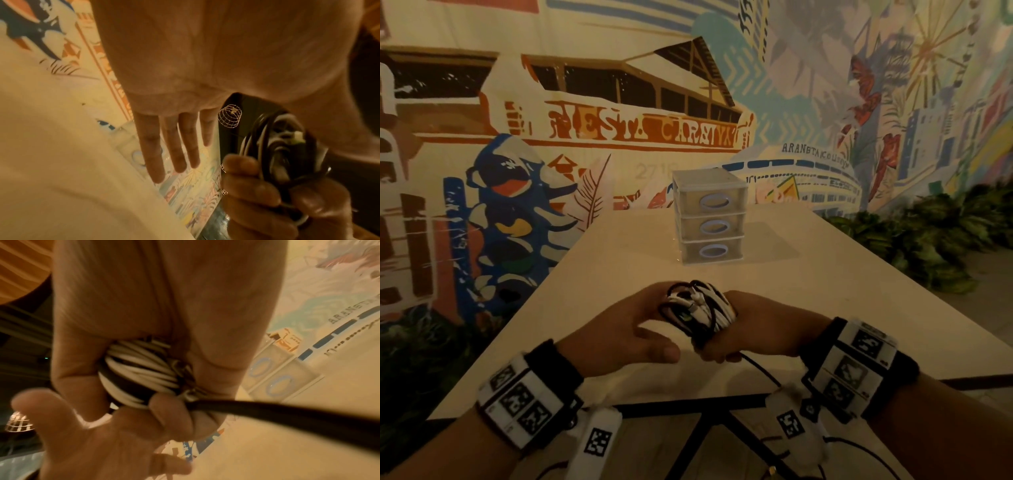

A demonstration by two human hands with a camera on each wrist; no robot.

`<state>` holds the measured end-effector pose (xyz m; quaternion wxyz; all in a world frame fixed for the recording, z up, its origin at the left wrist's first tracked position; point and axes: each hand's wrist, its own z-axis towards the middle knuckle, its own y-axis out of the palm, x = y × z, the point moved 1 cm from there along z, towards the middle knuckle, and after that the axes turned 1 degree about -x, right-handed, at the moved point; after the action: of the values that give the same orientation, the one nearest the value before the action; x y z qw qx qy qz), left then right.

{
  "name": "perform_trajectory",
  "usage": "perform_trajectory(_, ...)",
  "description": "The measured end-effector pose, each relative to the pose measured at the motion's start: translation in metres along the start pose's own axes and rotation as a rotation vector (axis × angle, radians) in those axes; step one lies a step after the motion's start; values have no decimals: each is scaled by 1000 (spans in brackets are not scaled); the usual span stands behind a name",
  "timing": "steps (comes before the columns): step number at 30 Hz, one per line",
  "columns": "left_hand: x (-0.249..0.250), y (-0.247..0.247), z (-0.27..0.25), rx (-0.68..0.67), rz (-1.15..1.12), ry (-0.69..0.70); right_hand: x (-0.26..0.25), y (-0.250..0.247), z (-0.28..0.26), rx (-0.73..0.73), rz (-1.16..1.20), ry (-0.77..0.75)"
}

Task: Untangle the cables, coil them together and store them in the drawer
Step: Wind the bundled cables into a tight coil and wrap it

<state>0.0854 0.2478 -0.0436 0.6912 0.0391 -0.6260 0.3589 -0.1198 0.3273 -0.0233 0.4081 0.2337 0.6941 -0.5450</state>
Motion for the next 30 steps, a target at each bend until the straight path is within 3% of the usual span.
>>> perform_trajectory(2, -2, 9, 1, -53, -161, 42, -5, 8, 1, -36, 1, -35)
perform_trajectory(4, 5, 23, 6, -74, -179, 113, -9, 18, 3, -62, -18, -72)
perform_trajectory(8, 13, 34, 14, 83, -213, 184, -14, 30, 4, -41, 4, -133)
perform_trajectory(12, 14, 32, 13, 103, -159, 262, -20, 29, -2, -104, 64, -151)
perform_trajectory(15, 18, 32, 16, 122, -112, 270, -21, 29, 0, -67, 145, -162)
perform_trajectory(18, 19, 31, 15, 33, -199, 229, -17, 35, 2, -52, 204, -206)
perform_trajectory(22, 10, 29, 7, -230, -497, 262, -10, 36, 3, -73, 351, -218)
perform_trajectory(26, 20, 28, 5, -254, -376, 248, -18, 33, -2, -192, 304, -221)
perform_trajectory(30, 36, 28, 7, -230, -195, 291, -24, 23, -9, -202, 147, -248)
